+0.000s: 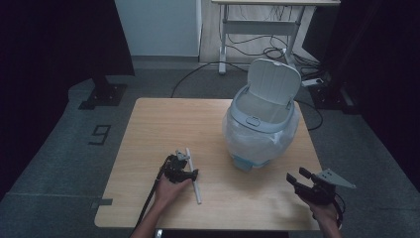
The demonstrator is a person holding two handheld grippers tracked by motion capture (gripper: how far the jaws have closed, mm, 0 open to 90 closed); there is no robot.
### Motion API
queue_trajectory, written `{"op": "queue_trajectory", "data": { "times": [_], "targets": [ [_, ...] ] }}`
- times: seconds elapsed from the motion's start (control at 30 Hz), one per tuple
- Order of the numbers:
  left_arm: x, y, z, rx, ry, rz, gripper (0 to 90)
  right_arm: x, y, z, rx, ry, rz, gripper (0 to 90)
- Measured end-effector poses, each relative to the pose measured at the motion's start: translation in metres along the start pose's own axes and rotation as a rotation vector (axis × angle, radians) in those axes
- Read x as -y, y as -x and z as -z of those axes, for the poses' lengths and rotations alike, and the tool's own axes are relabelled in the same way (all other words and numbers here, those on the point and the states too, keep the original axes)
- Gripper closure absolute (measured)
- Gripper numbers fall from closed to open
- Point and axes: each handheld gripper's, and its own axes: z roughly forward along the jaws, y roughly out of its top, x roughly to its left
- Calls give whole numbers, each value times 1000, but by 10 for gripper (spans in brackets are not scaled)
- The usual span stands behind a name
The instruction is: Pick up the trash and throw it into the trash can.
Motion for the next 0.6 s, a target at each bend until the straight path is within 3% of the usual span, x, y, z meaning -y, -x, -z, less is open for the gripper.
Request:
{"op": "queue_trajectory", "data": {
  "times": [0.3, 0.6],
  "targets": [
    [4, -5, 4, -27, 12, -8, 410, 2, -1, -2, 3, -8, 4, 367],
    [8, -14, 9, -50, 21, 22, 594, 2, -2, -1, 4, -7, 7, 367]
  ]
}}
